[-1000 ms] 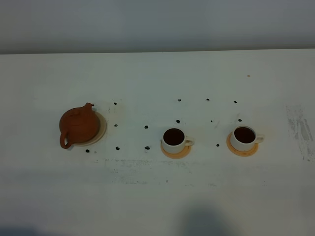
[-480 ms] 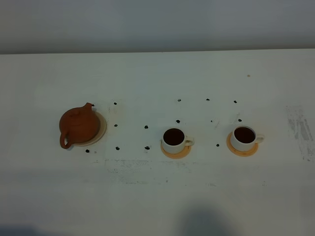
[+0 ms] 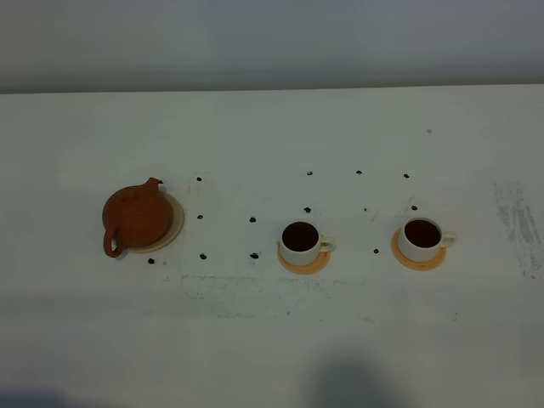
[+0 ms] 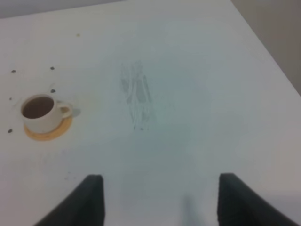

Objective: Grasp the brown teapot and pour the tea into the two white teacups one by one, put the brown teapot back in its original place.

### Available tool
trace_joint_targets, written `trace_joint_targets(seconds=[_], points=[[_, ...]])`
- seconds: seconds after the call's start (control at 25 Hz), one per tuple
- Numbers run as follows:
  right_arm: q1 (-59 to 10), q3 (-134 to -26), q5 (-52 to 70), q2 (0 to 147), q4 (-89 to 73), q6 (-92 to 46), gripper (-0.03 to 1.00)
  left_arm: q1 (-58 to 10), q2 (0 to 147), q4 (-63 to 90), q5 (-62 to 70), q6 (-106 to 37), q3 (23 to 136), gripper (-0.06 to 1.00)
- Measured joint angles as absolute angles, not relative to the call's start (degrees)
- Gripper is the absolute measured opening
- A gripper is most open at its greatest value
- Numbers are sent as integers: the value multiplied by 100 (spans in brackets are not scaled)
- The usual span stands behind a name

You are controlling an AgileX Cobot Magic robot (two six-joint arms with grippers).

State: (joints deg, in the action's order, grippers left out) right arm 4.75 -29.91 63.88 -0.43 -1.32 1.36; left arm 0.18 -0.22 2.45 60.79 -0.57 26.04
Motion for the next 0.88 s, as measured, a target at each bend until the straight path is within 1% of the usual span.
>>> trace_joint_targets(seconds=[0.72, 0.88], points=[[469, -2991, 6388, -43, -132, 136, 51, 14, -22, 245, 6079, -46, 2604, 55], [128, -2991, 6388, -43, -139, 136, 51, 14, -22, 245, 6079, -46, 2604, 55]])
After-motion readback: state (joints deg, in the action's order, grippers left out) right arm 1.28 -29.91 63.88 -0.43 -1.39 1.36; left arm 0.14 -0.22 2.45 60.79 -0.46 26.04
